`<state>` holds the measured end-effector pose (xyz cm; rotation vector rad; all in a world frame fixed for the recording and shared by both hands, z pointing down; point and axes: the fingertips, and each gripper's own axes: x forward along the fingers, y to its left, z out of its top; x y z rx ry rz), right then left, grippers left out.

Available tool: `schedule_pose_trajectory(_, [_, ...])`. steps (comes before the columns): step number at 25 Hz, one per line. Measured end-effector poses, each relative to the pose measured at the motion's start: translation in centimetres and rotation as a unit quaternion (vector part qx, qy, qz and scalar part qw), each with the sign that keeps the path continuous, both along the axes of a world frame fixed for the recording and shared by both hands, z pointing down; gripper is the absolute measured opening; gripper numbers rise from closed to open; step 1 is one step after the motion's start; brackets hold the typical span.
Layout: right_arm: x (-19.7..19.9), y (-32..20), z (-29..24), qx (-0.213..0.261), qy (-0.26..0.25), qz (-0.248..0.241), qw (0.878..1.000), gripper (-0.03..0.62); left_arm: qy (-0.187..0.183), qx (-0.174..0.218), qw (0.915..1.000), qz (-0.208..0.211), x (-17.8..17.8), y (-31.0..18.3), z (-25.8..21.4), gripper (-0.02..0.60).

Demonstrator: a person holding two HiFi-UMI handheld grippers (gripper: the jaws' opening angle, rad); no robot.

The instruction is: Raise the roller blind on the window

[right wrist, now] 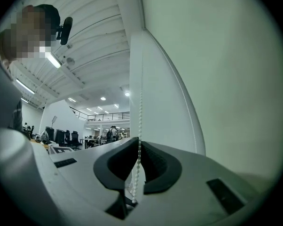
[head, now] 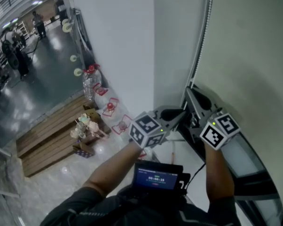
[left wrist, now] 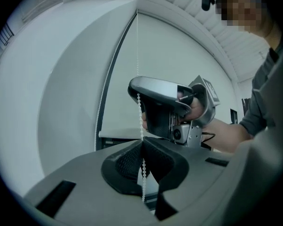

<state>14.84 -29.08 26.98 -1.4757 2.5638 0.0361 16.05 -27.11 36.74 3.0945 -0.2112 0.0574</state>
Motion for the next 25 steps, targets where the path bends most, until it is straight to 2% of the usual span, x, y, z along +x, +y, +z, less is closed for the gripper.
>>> schedule_pose_trajectory(5, [0.1, -0.1, 2.0, -0.011, -0.007, 0.000, 1.000, 0.021, -0.003, -0.016, 0.9999, 0.006, 0.2, -0.1, 2.1, -0.003])
schedule_pose_trajectory(8, [0.2, 0.0, 2.0, -0.011, -0.007, -0.001, 1.000, 0.020, -0.005, -0.012, 0.9999, 0.007, 0.0, -0.2, 2.1, -0.003])
schedule_pose_trajectory(12, [0.3, 0.0, 2.3, -0.012, -0.004, 0.002, 1.000, 0.021, -0.009, -0.012, 0.9998, -0.013, -1.1, -0.8, 2.1, 0.002])
schedule_pose_trajectory(13, [0.4, 0.0, 2.3, -0.012, -0.006, 0.002, 1.000, 0.021, -0.006, -0.013, 0.9997, -0.021, -1.5, -1.0, 1.8, 0.028])
schedule_pose_trajectory(14, [0.5, -0.1, 2.3, -0.012, -0.008, 0.001, 1.000, 0.021, -0.001, -0.013, 0.9996, -0.026, -1.9, -1.2, 1.2, 0.071])
schedule_pose_trajectory(15, [0.6, -0.1, 2.3, -0.012, -0.008, 0.001, 1.000, 0.021, 0.006, -0.011, 0.9995, -0.029, -2.3, -1.3, 0.3, 0.080])
schedule_pose_trajectory(21, [0.5, 0.4, 1.7, -0.010, -0.008, -0.006, 1.000, 0.021, 0.069, 0.020, 0.9962, -0.049, -3.5, -1.6, -8.9, 0.080])
schedule_pose_trajectory(25, [0.1, 0.4, 1.7, -0.009, -0.005, -0.013, 1.000, 0.021, 0.089, 0.032, 0.9950, -0.031, -2.0, -1.7, -13.9, 0.080])
